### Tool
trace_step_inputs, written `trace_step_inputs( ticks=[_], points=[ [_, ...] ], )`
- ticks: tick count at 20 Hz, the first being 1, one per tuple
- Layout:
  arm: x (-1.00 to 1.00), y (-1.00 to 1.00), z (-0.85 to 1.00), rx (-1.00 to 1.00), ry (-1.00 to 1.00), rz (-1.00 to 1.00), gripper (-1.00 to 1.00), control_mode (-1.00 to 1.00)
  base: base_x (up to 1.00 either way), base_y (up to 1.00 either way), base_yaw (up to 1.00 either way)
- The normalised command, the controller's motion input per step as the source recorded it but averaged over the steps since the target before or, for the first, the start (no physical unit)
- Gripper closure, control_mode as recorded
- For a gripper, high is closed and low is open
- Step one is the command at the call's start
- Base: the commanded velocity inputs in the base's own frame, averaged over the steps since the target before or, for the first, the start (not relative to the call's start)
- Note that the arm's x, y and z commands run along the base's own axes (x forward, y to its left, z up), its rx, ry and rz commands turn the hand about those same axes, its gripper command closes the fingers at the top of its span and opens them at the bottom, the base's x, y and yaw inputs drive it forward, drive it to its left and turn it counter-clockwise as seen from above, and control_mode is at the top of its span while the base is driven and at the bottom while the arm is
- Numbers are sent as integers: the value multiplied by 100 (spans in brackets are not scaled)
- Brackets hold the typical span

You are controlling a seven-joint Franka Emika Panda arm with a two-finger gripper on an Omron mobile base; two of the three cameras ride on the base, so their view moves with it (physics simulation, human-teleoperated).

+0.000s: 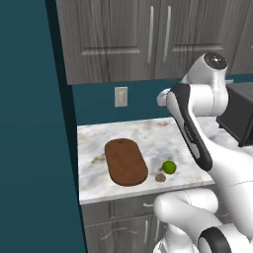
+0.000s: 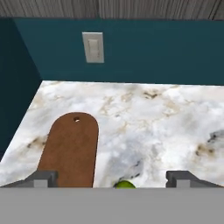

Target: Open the cabinet. Place the bowl and condiment on the counter. Then place the lime and garlic on the cutting board.

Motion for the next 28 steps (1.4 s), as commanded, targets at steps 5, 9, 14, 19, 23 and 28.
trace_step_inputs(
  ticks=[5,9,14,19,23,28],
  points=[
    [-8,0,65,0,-27,0,-100,-100,0,0,0],
    [-10,0,70,0,-29,-1,-100,-100,0,0,0],
    [-12,0,66,0,-29,-1,-100,-100,0,0,0],
    [-13,0,56,0,-27,-2,-100,-100,0,0,0],
    [-7,0,42,0,-20,-2,-100,-100,0,0,0],
    [0,0,13,0,-12,-1,-100,-100,0,0,0]
  ],
)
